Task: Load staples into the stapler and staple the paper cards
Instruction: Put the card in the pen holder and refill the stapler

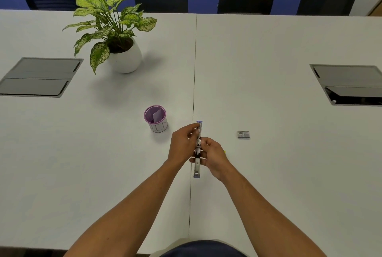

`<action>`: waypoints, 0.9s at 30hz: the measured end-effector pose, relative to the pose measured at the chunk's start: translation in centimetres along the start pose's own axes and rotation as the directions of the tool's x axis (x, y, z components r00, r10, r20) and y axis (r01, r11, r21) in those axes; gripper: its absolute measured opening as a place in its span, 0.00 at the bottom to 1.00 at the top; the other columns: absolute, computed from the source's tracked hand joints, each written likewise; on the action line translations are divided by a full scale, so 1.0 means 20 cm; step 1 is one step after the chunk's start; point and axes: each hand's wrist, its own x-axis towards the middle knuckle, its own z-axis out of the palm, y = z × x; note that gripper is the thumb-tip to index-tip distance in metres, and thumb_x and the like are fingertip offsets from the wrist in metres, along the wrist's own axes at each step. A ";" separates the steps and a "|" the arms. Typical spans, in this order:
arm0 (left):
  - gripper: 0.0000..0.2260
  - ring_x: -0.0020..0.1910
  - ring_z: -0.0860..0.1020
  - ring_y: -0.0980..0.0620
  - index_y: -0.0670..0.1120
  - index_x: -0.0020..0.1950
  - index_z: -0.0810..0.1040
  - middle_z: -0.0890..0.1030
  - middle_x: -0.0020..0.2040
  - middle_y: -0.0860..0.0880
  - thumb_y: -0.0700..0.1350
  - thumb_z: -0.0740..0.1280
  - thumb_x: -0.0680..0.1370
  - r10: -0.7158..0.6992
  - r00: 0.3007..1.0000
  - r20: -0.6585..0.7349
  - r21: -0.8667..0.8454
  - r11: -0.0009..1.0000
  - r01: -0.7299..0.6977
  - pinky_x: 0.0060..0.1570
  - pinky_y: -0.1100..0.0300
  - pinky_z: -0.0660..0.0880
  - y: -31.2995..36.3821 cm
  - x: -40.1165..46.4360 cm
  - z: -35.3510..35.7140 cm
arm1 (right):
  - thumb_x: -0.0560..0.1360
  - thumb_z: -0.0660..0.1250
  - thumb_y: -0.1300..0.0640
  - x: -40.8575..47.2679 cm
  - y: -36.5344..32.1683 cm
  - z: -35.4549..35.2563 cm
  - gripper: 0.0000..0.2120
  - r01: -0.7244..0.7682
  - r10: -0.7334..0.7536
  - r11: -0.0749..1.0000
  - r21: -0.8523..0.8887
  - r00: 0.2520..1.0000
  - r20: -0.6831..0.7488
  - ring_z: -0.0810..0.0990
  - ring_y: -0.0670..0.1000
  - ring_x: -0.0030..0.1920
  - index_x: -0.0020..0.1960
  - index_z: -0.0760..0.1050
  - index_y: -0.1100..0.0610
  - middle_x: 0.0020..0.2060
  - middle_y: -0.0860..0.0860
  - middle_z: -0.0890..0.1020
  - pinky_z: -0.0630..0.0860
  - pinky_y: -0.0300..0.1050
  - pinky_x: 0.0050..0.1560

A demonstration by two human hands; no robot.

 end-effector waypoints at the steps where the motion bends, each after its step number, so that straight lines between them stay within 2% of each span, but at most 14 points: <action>1: 0.11 0.42 0.80 0.60 0.52 0.60 0.81 0.82 0.45 0.57 0.46 0.65 0.79 0.008 1.000 0.001 0.028 1.000 -0.008 0.40 0.74 0.72 0.00 0.00 0.00 | 0.83 0.55 0.60 0.00 0.00 0.00 0.13 -0.004 0.004 1.000 -0.014 1.000 0.006 0.84 0.57 0.39 0.56 0.75 0.66 0.41 0.58 0.83 0.83 0.53 0.40; 3: 0.10 0.42 0.79 0.59 0.51 0.59 0.82 0.82 0.44 0.57 0.45 0.65 0.79 0.019 1.000 0.001 0.080 0.997 -0.019 0.44 0.69 0.73 -0.01 0.00 0.00 | 0.83 0.55 0.60 0.01 0.00 -0.01 0.12 -0.012 0.012 0.999 -0.037 1.000 0.015 0.83 0.56 0.36 0.54 0.76 0.62 0.39 0.57 0.83 0.81 0.50 0.37; 5: 0.09 0.41 0.79 0.59 0.49 0.56 0.82 0.83 0.43 0.55 0.43 0.65 0.79 0.014 1.000 0.016 0.118 0.993 -0.016 0.43 0.68 0.72 -0.02 0.01 -0.01 | 0.82 0.55 0.62 0.02 0.01 -0.01 0.10 -0.019 0.020 1.000 -0.025 1.000 0.011 0.81 0.55 0.33 0.53 0.75 0.61 0.37 0.56 0.82 0.80 0.49 0.35; 7: 0.08 0.42 0.79 0.58 0.47 0.54 0.83 0.84 0.47 0.51 0.42 0.65 0.78 0.014 0.999 0.050 0.167 0.986 -0.022 0.43 0.70 0.71 -0.03 0.02 -0.01 | 0.82 0.55 0.64 0.02 0.02 0.00 0.09 -0.027 0.027 1.000 0.004 1.000 -0.001 0.80 0.54 0.31 0.51 0.75 0.61 0.35 0.56 0.81 0.80 0.48 0.35; 12: 0.07 0.50 0.78 0.54 0.48 0.53 0.80 0.79 0.54 0.50 0.45 0.67 0.77 -0.022 0.995 0.095 0.233 0.972 -0.001 0.51 0.59 0.75 -0.05 0.01 0.01 | 0.82 0.53 0.65 0.03 0.06 0.01 0.12 -0.049 0.051 0.998 0.025 0.997 -0.054 0.78 0.53 0.29 0.51 0.75 0.62 0.32 0.55 0.78 0.78 0.46 0.32; 15: 0.04 0.52 0.76 0.54 0.48 0.50 0.79 0.77 0.52 0.52 0.42 0.68 0.77 0.030 0.992 0.126 0.208 0.977 -0.055 0.52 0.61 0.73 -0.06 -0.01 0.02 | 0.81 0.50 0.66 0.03 0.07 0.01 0.15 -0.077 0.080 0.996 0.035 0.994 -0.076 0.74 0.51 0.28 0.47 0.75 0.62 0.31 0.55 0.77 0.74 0.46 0.31; 19: 0.06 0.52 0.75 0.54 0.47 0.51 0.79 0.78 0.51 0.52 0.39 0.68 0.76 0.069 0.988 0.139 0.208 0.973 -0.098 0.53 0.62 0.72 -0.07 -0.04 0.04 | 0.80 0.48 0.68 0.03 0.08 0.00 0.15 -0.125 0.135 0.981 0.148 0.989 -0.063 0.70 0.50 0.27 0.45 0.74 0.63 0.30 0.55 0.73 0.69 0.44 0.30; 24: 0.10 0.49 0.76 0.55 0.52 0.51 0.76 0.79 0.47 0.55 0.37 0.67 0.76 0.079 0.975 0.209 0.207 0.971 -0.123 0.49 0.61 0.74 -0.08 -0.08 0.05 | 0.79 0.51 0.65 0.05 0.10 -0.01 0.16 -0.118 0.135 0.972 0.203 0.988 -0.075 0.74 0.52 0.31 0.44 0.77 0.60 0.32 0.55 0.77 0.71 0.45 0.32; 27: 0.14 0.47 0.76 0.58 0.54 0.57 0.74 0.81 0.49 0.53 0.38 0.67 0.76 0.085 0.971 0.223 0.194 0.972 -0.130 0.47 0.67 0.73 -0.11 -0.10 0.04 | 0.79 0.53 0.64 0.07 0.09 -0.01 0.16 -0.116 0.137 0.964 0.237 0.988 -0.072 0.74 0.50 0.28 0.43 0.79 0.59 0.28 0.53 0.76 0.72 0.44 0.31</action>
